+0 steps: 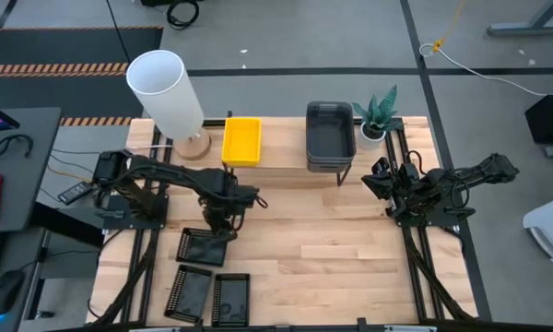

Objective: Stack baskets on shelf by color
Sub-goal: Put the top black bin on the shelf

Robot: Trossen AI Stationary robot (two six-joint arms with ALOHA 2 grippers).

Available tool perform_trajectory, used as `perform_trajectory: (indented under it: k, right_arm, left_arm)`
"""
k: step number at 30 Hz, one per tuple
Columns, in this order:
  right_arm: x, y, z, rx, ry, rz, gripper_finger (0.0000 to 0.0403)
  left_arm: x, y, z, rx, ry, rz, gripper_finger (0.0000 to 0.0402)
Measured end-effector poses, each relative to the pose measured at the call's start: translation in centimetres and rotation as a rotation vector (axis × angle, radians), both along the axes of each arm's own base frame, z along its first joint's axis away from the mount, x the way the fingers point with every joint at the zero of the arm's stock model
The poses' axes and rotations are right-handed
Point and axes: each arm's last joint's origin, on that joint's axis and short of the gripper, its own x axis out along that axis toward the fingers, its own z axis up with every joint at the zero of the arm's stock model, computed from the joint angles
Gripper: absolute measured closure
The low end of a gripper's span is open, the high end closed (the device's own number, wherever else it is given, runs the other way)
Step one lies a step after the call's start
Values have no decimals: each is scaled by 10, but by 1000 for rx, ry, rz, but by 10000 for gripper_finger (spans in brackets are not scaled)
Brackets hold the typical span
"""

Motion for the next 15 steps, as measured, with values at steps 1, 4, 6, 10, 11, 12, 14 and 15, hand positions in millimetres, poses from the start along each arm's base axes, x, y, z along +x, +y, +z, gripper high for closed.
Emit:
perform_trajectory:
  k: [1,4,6,10,11,12,14,15]
  right_arm:
    - [0,0,0,0,0,0,386]
    - [0,0,0,0,0,0,386]
    - [0,0,0,0,0,0,386]
    - [0,0,0,0,0,0,386]
    - [0,0,0,0,0,0,386]
    - [0,0,0,0,0,0,386]
    - [0,0,0,0,0,0,386]
    - [0,0,0,0,0,0,386]
  left_arm:
    - [2,-3,0,13,-12,21,225]
    - [5,-13,0,46,-23,80,190]
    - [5,-21,-1,70,-14,102,170]
    - [1,-36,-1,136,0,120,156]
    - [1,-39,-1,146,2,129,157]
    - [1,-42,-1,159,0,140,160]
    - [1,-48,-2,181,-17,164,167]
    - [2,-51,-2,187,-25,175,171]
